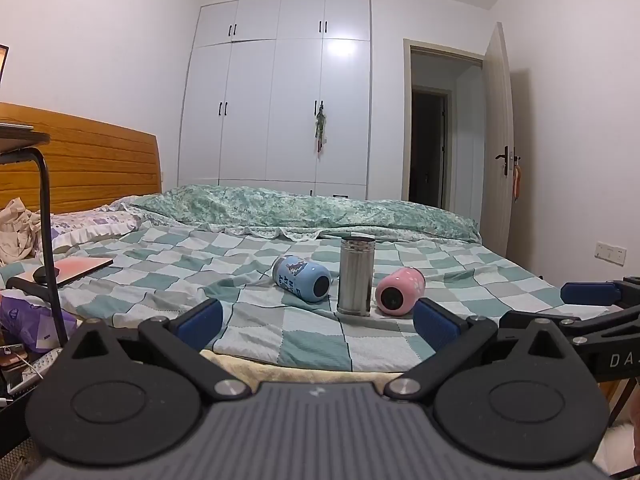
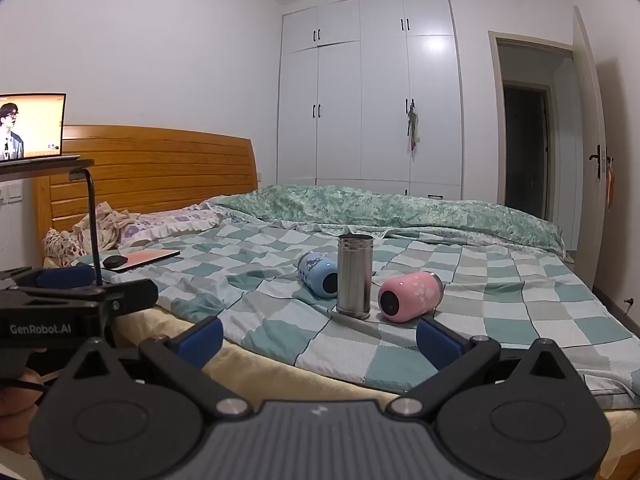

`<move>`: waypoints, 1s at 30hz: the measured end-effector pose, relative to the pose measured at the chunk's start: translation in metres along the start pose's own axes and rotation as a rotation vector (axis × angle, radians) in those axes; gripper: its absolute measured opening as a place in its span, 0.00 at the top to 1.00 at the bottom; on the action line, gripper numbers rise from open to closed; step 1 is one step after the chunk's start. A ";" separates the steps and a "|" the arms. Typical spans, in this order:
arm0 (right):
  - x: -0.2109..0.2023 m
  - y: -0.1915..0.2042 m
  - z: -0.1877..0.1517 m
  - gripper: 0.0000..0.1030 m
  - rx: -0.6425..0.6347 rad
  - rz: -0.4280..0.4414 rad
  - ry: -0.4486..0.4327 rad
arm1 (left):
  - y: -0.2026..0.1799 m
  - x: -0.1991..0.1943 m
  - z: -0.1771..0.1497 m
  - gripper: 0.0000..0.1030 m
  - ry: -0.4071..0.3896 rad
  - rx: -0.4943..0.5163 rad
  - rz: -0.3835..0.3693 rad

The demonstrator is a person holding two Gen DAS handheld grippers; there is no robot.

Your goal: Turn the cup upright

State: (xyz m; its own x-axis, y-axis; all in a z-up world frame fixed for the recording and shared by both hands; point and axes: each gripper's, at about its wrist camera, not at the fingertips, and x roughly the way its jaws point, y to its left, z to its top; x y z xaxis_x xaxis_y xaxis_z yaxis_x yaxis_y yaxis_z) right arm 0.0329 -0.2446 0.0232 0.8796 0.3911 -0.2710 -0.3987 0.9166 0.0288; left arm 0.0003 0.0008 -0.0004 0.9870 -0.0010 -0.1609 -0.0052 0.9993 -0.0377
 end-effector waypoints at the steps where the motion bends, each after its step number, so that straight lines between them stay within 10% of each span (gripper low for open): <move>1: 0.000 0.000 0.000 0.00 -0.001 0.000 0.000 | -0.001 -0.001 0.000 0.00 -0.001 0.001 0.000; 30: -0.001 0.000 0.000 0.00 -0.003 -0.001 -0.005 | -0.001 0.001 0.000 0.00 0.001 0.000 0.000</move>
State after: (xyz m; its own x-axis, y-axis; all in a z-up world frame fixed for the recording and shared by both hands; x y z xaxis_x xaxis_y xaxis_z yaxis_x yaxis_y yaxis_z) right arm 0.0321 -0.2444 0.0229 0.8811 0.3906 -0.2666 -0.3986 0.9168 0.0261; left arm 0.0010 -0.0004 -0.0010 0.9868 -0.0011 -0.1618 -0.0051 0.9993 -0.0380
